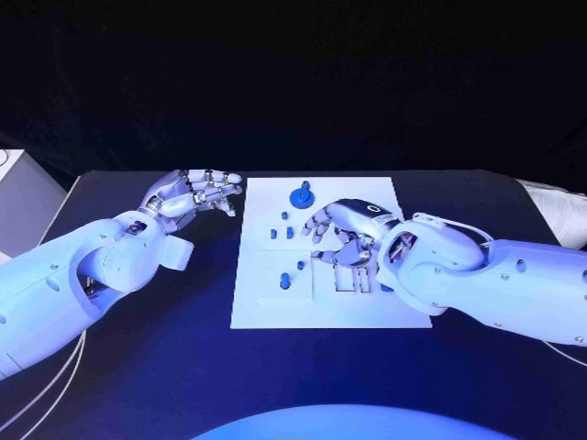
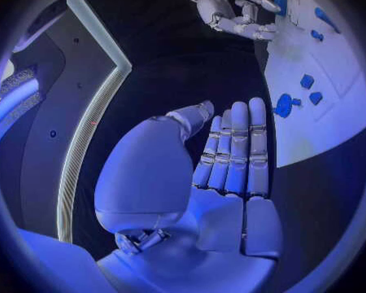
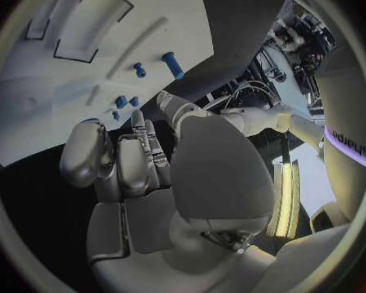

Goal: Assemble the parts on the task board

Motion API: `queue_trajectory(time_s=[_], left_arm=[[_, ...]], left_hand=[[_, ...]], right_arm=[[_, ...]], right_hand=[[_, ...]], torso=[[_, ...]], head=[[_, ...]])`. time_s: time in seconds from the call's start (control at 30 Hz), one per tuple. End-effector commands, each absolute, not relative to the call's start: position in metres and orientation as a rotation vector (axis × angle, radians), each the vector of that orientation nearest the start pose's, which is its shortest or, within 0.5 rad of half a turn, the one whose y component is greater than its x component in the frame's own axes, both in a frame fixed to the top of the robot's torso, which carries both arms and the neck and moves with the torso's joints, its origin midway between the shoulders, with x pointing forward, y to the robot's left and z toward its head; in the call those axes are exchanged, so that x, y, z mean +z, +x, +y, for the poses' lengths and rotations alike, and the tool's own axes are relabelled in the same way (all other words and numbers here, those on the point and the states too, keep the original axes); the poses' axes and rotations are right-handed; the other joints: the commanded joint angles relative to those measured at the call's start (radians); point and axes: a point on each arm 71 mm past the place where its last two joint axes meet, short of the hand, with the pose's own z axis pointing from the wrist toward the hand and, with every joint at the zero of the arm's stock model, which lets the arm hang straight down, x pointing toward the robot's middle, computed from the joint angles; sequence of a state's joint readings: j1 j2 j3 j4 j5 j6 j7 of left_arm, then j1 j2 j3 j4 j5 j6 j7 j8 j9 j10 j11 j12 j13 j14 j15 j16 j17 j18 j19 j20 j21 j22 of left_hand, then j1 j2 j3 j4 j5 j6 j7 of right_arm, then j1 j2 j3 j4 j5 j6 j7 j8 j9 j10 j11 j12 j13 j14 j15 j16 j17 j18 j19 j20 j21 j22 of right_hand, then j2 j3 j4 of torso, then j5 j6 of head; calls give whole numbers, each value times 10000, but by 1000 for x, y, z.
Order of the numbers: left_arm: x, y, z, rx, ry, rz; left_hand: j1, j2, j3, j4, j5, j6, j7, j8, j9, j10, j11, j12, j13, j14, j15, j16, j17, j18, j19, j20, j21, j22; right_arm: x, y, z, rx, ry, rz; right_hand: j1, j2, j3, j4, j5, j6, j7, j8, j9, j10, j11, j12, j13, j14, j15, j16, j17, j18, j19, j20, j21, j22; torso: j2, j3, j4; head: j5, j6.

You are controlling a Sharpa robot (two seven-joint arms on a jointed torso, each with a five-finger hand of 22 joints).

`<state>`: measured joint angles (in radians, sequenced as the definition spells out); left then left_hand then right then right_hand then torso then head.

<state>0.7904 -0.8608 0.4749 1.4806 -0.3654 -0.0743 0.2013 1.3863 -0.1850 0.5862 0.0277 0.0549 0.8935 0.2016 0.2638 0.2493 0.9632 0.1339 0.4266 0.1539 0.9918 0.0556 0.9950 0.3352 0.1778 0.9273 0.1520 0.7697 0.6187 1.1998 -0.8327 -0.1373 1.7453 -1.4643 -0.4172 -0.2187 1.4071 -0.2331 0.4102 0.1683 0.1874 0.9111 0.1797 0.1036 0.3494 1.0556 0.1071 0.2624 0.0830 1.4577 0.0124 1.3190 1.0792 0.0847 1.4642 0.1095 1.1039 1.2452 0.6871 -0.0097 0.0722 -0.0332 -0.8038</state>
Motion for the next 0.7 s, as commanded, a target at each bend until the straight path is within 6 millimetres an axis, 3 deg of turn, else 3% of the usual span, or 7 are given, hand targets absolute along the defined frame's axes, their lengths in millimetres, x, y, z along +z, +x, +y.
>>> queue_trajectory(time_s=[0.03, 0.1, 0.17, 0.23, 0.33, 0.53, 0.7], left_arm=[[-203, 481, 243, -16171, -10337, 15138], [-205, 481, 243, -16174, -10363, 15151], [-206, 480, 243, -16182, -10393, 15173], [-208, 479, 243, -16174, -10436, 15205], [-211, 478, 243, -16153, -10493, 15242], [-214, 476, 244, -16109, -10551, 15276], [-216, 476, 245, -16095, -10577, 15292]], left_hand=[[2, 70, -6, 20, -25, -76, -2, 45, 11, -41, -4, 34, 9, -62, 39, -49, 11, 61, 76, -27, -18, -9], [2, 70, -6, 20, -25, -76, -2, 45, 11, -41, -4, 34, 9, -62, 39, -49, 11, 61, 76, -27, -18, -9], [2, 70, -6, 20, -25, -76, -2, 45, 11, -41, -4, 34, 9, -62, 39, -49, 11, 61, 76, -27, -18, -9], [2, 70, -6, 20, -25, -76, -2, 45, 11, -41, -4, 34, 9, -62, 39, -49, 11, 61, 76, -27, -18, -9], [2, 70, -6, 20, -25, -76, -2, 45, 11, -41, -4, 34, 9, -62, 39, -49, 11, 61, 76, -27, -18, -9], [2, 70, -6, 20, -25, -76, -2, 45, 11, -41, -4, 34, 9, -62, 39, -49, 11, 61, 76, -27, -18, -9], [-2, 69, -9, 34, -26, -90, -2, 58, 15, -64, -3, 68, 9, -64, 40, -56, 17, 61, 87, -26, -44, -28]], right_arm=[[-190, 427, -155, 9415, 476, 17564], [-188, 430, -169, 9368, 1037, 17848], [-188, 434, -186, 9159, 1748, 18191], [-189, 437, -203, 8755, 2355, 18637], [-193, 439, -226, 8026, 3065, 19191], [-197, 431, -253, 6212, 3446, 19975], [-206, 423, -267, 4549, 3567, 20729]], right_hand=[[-61, -104, 203, 63, 351, 347, -136, 244, 82, 881, -231, 520, 202, 161, -158, 203, 325, -32, 511, -146, 394, 273], [-108, -116, 301, 78, 350, 521, -217, 388, 130, 1272, -349, 802, 372, 236, -253, 304, 504, -77, 573, -236, 648, 449], [-315, -100, 277, 154, 337, 693, -458, 575, 201, 2028, -604, 1734, 1043, 403, -485, 678, 1188, -434, 849, -431, 2580, 1801], [-387, -74, 350, 121, 291, 585, -562, 753, 284, 1453, -671, 2918, 2296, 531, -453, 1004, 1744, -567, 908, -580, 3302, 2330], [-1056, -64, 106, 482, 443, 494, -546, 1191, 520, 1147, -692, 5020, 4619, 424, -540, 757, 1291, -578, 869, -534, 3398, 2435], [-1818, 254, -729, 1152, 1391, 755, -836, 2193, 1345, 4014, -919, 11521, 12708, 667, -697, 1251, 2181, -659, 933, -653, 3824, 2731], [-2131, 354, -1040, 1207, 1524, 657, -898, 2572, 1782, 4621, -966, 12478, 14037, 830, -735, 1779, 3180, -699, 961, -693, 4001, 2851]], torso=[[-55, 22, -61], [-80, 30, -84], [-107, 39, -110], [-132, 49, -144], [-171, 54, -172], [-214, 44, -224], [-232, 18, -262]], head=[[-71, 60], [-112, 75], [-174, 95], [-211, 111], [-255, 98], [-246, 26], [-276, 5]])
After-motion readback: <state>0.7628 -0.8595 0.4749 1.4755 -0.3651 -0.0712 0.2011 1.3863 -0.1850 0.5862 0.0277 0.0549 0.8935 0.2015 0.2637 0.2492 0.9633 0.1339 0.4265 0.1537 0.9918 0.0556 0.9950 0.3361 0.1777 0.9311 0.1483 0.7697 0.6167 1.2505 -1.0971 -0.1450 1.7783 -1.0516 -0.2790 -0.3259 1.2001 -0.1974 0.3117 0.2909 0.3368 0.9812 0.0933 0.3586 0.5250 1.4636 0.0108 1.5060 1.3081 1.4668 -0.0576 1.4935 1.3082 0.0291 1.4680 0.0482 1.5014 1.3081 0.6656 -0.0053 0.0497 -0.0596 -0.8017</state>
